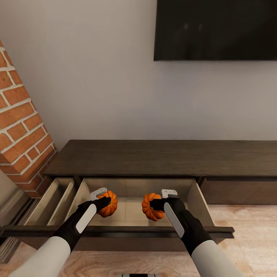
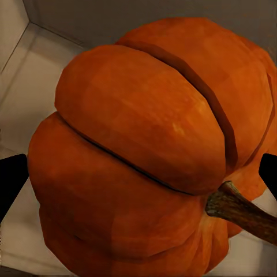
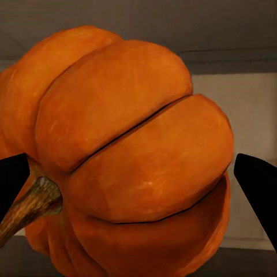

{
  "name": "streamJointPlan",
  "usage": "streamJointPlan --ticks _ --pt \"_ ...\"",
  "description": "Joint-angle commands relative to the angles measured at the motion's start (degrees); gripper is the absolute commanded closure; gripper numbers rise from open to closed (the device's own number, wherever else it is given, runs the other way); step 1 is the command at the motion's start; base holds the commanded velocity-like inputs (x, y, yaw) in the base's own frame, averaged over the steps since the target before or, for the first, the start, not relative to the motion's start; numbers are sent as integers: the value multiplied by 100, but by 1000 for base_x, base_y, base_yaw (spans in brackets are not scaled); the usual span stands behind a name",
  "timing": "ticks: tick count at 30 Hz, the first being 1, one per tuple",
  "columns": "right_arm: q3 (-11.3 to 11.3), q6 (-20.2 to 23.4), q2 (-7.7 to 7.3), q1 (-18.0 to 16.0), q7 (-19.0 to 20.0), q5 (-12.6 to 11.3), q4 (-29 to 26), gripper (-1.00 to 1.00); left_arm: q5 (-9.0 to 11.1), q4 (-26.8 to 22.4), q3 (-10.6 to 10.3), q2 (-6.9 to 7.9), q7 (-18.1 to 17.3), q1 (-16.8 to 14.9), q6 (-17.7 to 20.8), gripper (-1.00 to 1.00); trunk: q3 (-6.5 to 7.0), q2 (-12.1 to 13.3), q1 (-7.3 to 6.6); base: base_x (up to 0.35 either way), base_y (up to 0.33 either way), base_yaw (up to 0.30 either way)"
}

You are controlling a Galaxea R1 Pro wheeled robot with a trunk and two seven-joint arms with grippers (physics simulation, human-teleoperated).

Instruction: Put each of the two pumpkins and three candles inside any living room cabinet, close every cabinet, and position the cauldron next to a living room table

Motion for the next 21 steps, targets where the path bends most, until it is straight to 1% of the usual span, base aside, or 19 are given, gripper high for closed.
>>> streamJointPlan --ticks 1,2,16,19,21 --pt "11 9 -1 -4 -59 -59 -8 100 50 -16 -36 8 66 -5 4 100 -28 -4 1 0 0 0" --pt "10 9 -1 -4 -59 -58 -8 100 49 -16 -36 8 67 -4 5 100 -50 -6 3 0 0 0" --pt "1 9 -1 -4 -59 -66 -8 100 30 -22 -43 8 67 -5 9 100 -50 -6 3 0 0 0" --pt "-4 9 -1 -4 -59 -67 -8 100 37 -23 -44 8 68 -4 16 100 -116 -10 11 0 0 0" --pt "-5 12 -1 -4 -59 -67 -8 100 37 -23 -45 8 68 -5 19 100 -116 -10 11 0 0 0"
